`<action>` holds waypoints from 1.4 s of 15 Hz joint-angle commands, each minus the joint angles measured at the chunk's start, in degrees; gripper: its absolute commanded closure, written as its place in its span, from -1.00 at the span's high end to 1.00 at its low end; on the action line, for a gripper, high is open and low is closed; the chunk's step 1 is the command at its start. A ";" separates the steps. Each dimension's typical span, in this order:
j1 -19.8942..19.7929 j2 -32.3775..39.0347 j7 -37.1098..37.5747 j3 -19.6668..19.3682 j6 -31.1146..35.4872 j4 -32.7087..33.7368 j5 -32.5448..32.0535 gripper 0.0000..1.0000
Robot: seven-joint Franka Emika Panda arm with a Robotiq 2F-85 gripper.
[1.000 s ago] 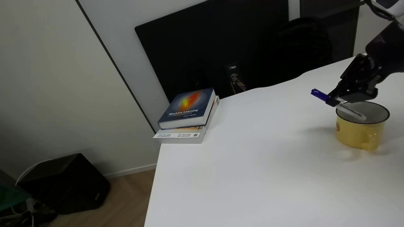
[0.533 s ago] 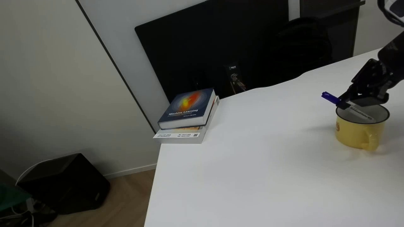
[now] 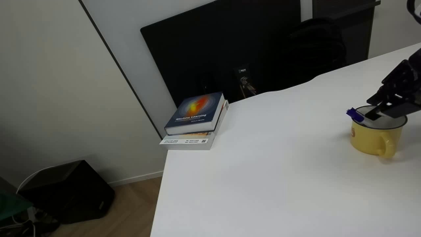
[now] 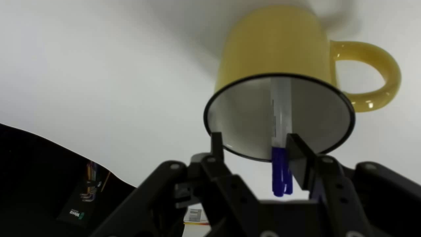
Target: Put the marker into the cup, put it back on the table then back into the cup again.
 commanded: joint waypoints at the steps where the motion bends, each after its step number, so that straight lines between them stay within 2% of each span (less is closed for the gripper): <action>1: 4.70 -5.77 1.43 -4.74 0.04 -0.90 2.83 0.65; 4: 11.60 -11.95 2.22 -12.02 -2.02 -1.84 7.37 1.00; 7: 17.46 -16.25 1.77 -18.03 -2.76 -3.00 10.36 1.00; 9: 22.75 -19.67 1.75 -23.60 -3.60 -4.70 12.00 1.00; 12: 33.24 -23.78 2.14 -36.17 -6.28 -8.83 12.15 1.00; 13: 35.23 -24.49 10.86 -40.10 -6.51 -11.63 2.36 1.00; 14: 36.97 -24.49 12.86 -43.33 -6.83 -12.65 -0.53 1.00; 15: 41.91 -24.16 9.79 -49.17 -8.26 -13.16 2.72 1.00; 17: 47.12 -22.04 13.56 -57.85 -11.58 -14.94 -2.52 1.00; 20: 57.29 -18.75 25.20 -71.50 -17.39 -14.11 -10.51 1.00; 21: 61.54 -18.02 28.87 -76.05 -19.25 -13.07 -10.85 1.00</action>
